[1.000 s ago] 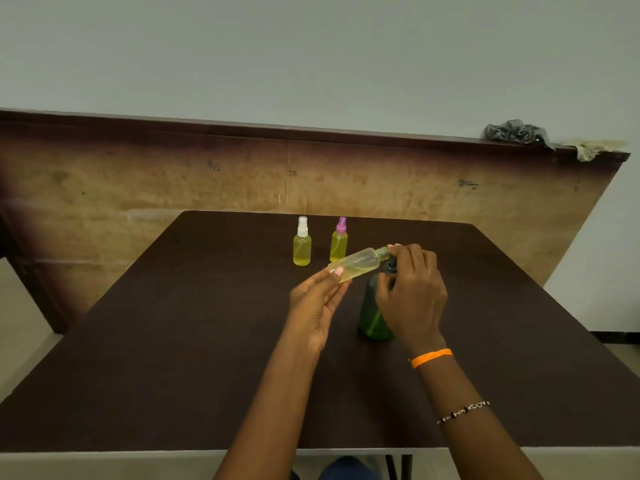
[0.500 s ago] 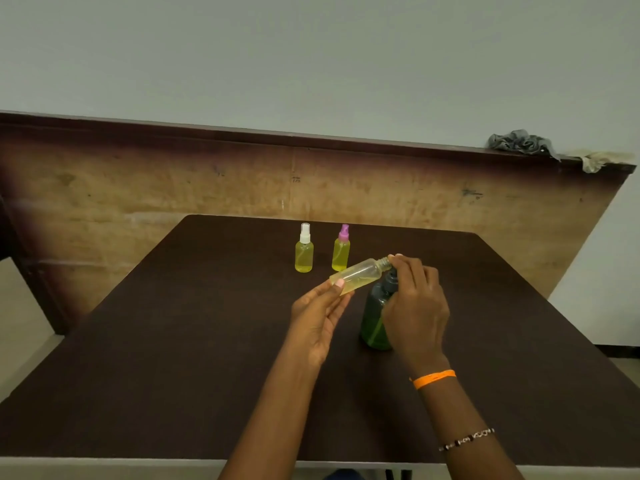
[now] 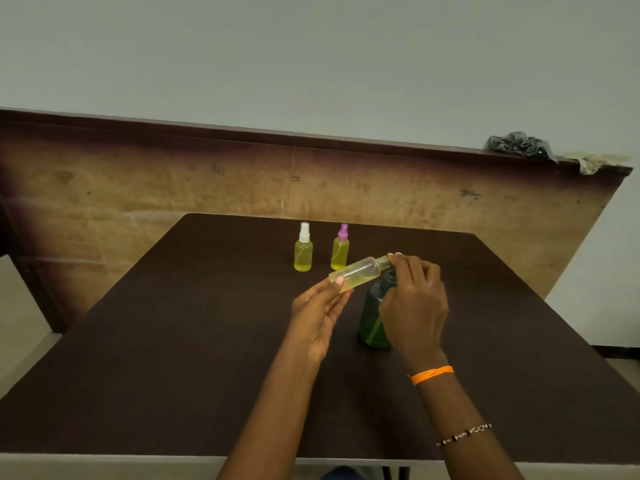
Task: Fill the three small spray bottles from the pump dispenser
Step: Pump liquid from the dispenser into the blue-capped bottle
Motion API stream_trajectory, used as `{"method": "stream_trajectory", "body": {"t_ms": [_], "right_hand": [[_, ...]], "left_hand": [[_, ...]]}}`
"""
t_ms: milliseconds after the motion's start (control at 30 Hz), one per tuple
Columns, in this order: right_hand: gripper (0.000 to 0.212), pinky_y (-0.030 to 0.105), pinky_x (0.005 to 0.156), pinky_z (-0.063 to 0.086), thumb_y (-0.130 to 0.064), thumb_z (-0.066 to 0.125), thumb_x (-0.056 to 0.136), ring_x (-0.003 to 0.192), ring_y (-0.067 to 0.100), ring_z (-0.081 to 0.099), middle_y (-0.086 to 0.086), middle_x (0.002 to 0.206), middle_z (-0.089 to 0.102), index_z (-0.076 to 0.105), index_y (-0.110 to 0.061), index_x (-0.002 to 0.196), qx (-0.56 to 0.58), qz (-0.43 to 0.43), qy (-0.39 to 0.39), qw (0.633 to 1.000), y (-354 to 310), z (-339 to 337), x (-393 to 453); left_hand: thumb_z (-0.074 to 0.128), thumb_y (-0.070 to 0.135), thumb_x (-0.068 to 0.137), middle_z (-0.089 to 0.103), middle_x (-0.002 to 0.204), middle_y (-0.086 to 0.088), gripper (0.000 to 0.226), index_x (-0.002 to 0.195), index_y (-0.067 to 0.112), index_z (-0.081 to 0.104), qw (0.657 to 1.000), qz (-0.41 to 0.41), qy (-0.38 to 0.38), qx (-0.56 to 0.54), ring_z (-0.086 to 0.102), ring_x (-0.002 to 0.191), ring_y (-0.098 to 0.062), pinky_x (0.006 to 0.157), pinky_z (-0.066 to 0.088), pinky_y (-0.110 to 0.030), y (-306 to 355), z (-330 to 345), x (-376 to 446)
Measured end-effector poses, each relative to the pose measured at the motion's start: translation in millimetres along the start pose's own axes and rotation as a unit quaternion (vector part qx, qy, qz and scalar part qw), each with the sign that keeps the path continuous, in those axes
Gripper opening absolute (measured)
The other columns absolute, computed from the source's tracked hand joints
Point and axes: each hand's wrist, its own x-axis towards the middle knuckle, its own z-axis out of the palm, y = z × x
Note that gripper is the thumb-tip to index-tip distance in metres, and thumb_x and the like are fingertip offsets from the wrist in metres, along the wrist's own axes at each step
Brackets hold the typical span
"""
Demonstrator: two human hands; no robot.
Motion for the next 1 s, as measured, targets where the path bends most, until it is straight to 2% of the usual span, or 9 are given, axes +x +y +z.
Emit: {"method": "stream_trajectory", "body": {"t_ms": [267, 400, 500, 667, 767, 833, 933, 1000], "right_hand": [[0.026, 0.041, 0.067, 0.047, -0.005, 0.066, 0.071, 0.089, 0.031, 0.052, 0.010, 0.090, 0.065, 0.068, -0.002, 0.097, 0.041, 0.009, -0.031, 0.999, -0.6, -15.1, 21.8], [0.045, 0.038, 0.060, 0.051, 0.004, 0.064, 0.067, 0.086, 0.028, 0.054, 0.008, 0.105, 0.064, 0.064, -0.004, 0.111, 0.032, 0.014, -0.002, 0.999, -1.7, -4.5, 1.8], [0.051, 0.037, 0.056, 0.051, 0.009, 0.068, 0.062, 0.081, 0.029, 0.055, 0.008, 0.103, 0.064, 0.064, -0.003, 0.111, 0.020, 0.008, 0.013, 1.000, 0.2, 0.0, -2.3], [0.032, 0.038, 0.058, 0.048, 0.004, 0.066, 0.068, 0.080, 0.030, 0.053, 0.008, 0.088, 0.063, 0.067, -0.003, 0.099, 0.014, 0.005, -0.012, 1.000, 0.2, -12.8, 13.4], [0.025, 0.041, 0.063, 0.046, 0.003, 0.063, 0.072, 0.083, 0.031, 0.052, 0.011, 0.088, 0.063, 0.067, -0.001, 0.096, 0.035, -0.002, -0.030, 0.999, 1.5, -16.8, 23.2], [0.030, 0.041, 0.064, 0.049, 0.005, 0.063, 0.072, 0.084, 0.031, 0.052, 0.011, 0.091, 0.063, 0.067, -0.001, 0.101, 0.048, 0.006, -0.027, 0.998, 1.4, -12.8, 20.1], [0.050, 0.039, 0.063, 0.050, 0.010, 0.068, 0.061, 0.082, 0.029, 0.054, 0.010, 0.101, 0.064, 0.064, -0.002, 0.110, 0.015, 0.006, -0.011, 1.000, 0.2, -2.8, 2.0], [0.054, 0.040, 0.065, 0.049, 0.011, 0.069, 0.058, 0.083, 0.030, 0.054, 0.010, 0.101, 0.064, 0.064, -0.002, 0.111, 0.012, 0.004, -0.006, 1.000, 1.2, -0.3, -0.8]], "left_hand": [[0.060, -0.001, 0.084, 0.068, 0.097, -0.015, 0.023, 0.107, -0.003, 0.060, 1.000, 0.002, -0.003, 0.002, 0.065, 0.096, -0.022, 0.075, 0.057, -0.022, 3.7, 5.4, -5.1], [0.060, -0.001, 0.084, 0.068, 0.098, -0.015, 0.023, 0.107, -0.003, 0.060, 1.000, 0.000, 0.005, 0.003, 0.066, 0.096, -0.022, 0.075, 0.057, -0.022, 2.0, 3.1, -1.6], [0.061, -0.001, 0.084, 0.068, 0.100, -0.016, 0.027, 0.110, -0.003, 0.058, 1.000, 0.000, 0.006, 0.011, 0.065, 0.097, -0.023, 0.076, 0.056, -0.022, 0.7, 0.5, -1.0], [0.060, 0.000, 0.085, 0.068, 0.100, -0.016, 0.025, 0.110, -0.003, 0.059, 1.000, 0.001, 0.005, 0.008, 0.065, 0.099, -0.023, 0.078, 0.056, -0.022, 3.1, 5.3, -4.4], [0.061, 0.000, 0.084, 0.068, 0.101, -0.015, 0.023, 0.107, -0.002, 0.060, 1.000, 0.002, 0.001, 0.008, 0.065, 0.100, -0.023, 0.077, 0.056, -0.022, 3.5, 6.5, -5.9], [0.062, 0.001, 0.084, 0.068, 0.101, -0.015, 0.023, 0.107, -0.001, 0.061, 1.000, 0.000, 0.002, 0.006, 0.065, 0.100, -0.023, 0.077, 0.056, -0.022, 3.4, 5.9, -5.6], [0.062, -0.001, 0.083, 0.069, 0.099, -0.015, 0.025, 0.108, -0.003, 0.060, 1.000, 0.001, 0.011, 0.005, 0.065, 0.100, -0.024, 0.077, 0.056, -0.023, 2.7, 4.0, -1.4], [0.061, -0.001, 0.083, 0.068, 0.097, -0.016, 0.027, 0.110, -0.005, 0.059, 1.000, 0.004, 0.011, 0.001, 0.065, 0.099, -0.024, 0.076, 0.056, -0.023, 2.5, 2.9, -0.1]]}}
